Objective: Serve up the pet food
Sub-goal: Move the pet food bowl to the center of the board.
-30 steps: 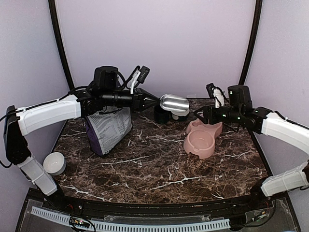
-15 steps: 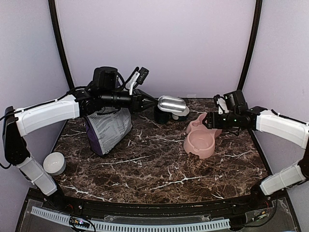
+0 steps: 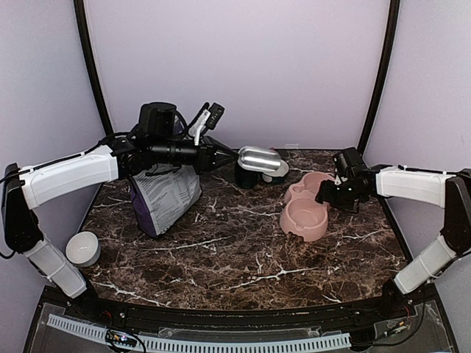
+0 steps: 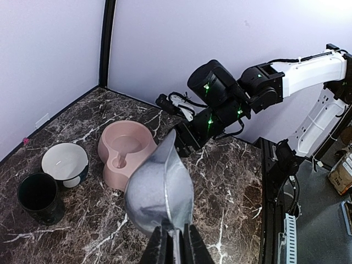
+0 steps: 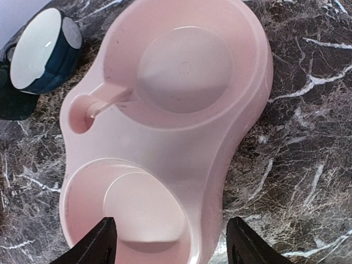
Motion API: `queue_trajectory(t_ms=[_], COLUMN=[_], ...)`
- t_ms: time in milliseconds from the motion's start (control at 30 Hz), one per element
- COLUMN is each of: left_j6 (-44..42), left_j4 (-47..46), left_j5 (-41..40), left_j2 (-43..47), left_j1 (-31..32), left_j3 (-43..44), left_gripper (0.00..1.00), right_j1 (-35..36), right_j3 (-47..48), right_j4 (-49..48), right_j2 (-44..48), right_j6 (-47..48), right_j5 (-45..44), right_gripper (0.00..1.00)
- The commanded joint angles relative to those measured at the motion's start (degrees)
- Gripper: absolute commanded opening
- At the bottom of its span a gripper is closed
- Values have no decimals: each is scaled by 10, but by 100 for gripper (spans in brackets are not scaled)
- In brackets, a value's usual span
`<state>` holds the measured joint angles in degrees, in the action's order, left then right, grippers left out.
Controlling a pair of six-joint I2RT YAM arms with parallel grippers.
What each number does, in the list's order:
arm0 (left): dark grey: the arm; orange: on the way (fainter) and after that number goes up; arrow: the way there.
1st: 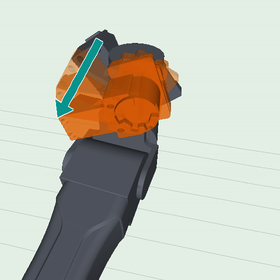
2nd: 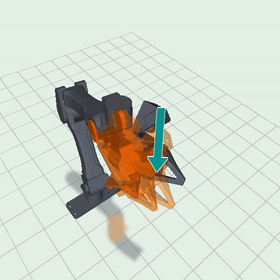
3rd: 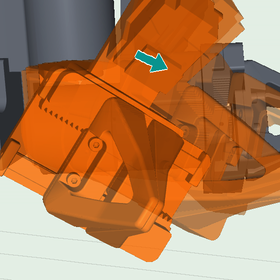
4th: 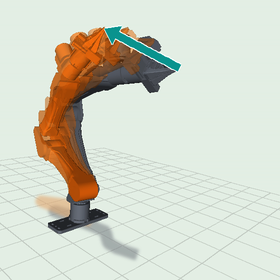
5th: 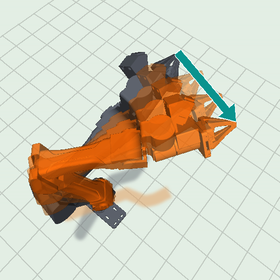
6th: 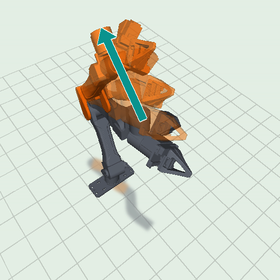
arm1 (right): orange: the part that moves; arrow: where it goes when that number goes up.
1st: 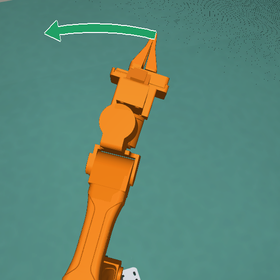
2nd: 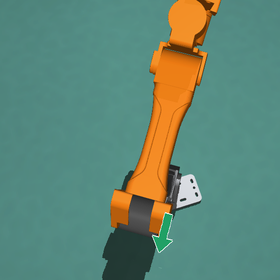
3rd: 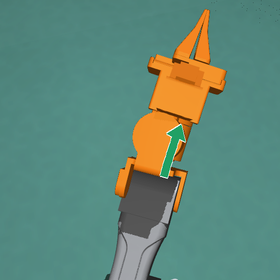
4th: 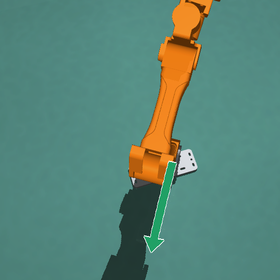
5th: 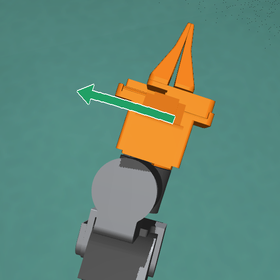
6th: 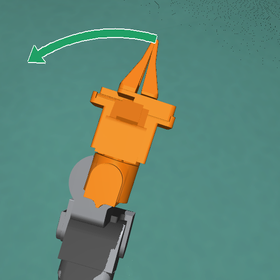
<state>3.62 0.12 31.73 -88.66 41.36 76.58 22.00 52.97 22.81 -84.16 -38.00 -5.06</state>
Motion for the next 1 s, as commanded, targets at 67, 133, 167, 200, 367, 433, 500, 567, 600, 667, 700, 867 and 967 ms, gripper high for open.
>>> queue_trajectory(t_ms=[67, 133, 167, 200, 367, 433, 500, 567, 600, 667, 700, 867, 967], left_j6=[-6, -6, -6, -6, -7, -7, -6, -6, -6, -6, -6, -6, -6], left_j4=[-11, -13, -14, -14, -15, -15, -16, -19, -21, -21, -20, -17, -17], left_j5=[-7, -10, -10, -10, -9, -7, -5, -4, -5, -6, -6, -5, -8], left_j2=[40, 43, 44, 44, 43, 43, 44, 46, 48, 48, 47, 46, 47], left_j1=[-3, -4, -4, -4, -6, -7, -8, -8, -8, -8, -8, -8, -9], left_j3=[-16, -20, -21, -23, -19, -19, -19, -22, -24, -26, -25, -16, -12], left_gripper=[0, 0, 0, 0, 0, 0, 0, 0, 0, 0, 0, 0, 0], right_j1=[1, 1, 1, 1, 1, 1, 1, 4, 6, 13, 18, 64, 104], right_j3=[14, 12, 12, 12, 12, 9, 7, 5, 2, -2, -4, -13, -15], right_j4=[2, 1, 1, 0, 4, 9, 17, 26, 31, 41, 46, 58, 59], right_j2=[-48, -64, -67, -80, -98, -95, -91, -86, -84, -79, -77, -76, -76], right_j6=[-1, 9, 14, 20, 42, 46, 53, 62, 67, 80, 84, 99, 103], right_j5=[-20, -19, -17, -13, -5, -7, -6, -4, -4, -3, -3, 20, 34], right_gripper=[61, 55, 52, 48, 24, 17, 10, 6, 4, 1, 0, 0, 0])
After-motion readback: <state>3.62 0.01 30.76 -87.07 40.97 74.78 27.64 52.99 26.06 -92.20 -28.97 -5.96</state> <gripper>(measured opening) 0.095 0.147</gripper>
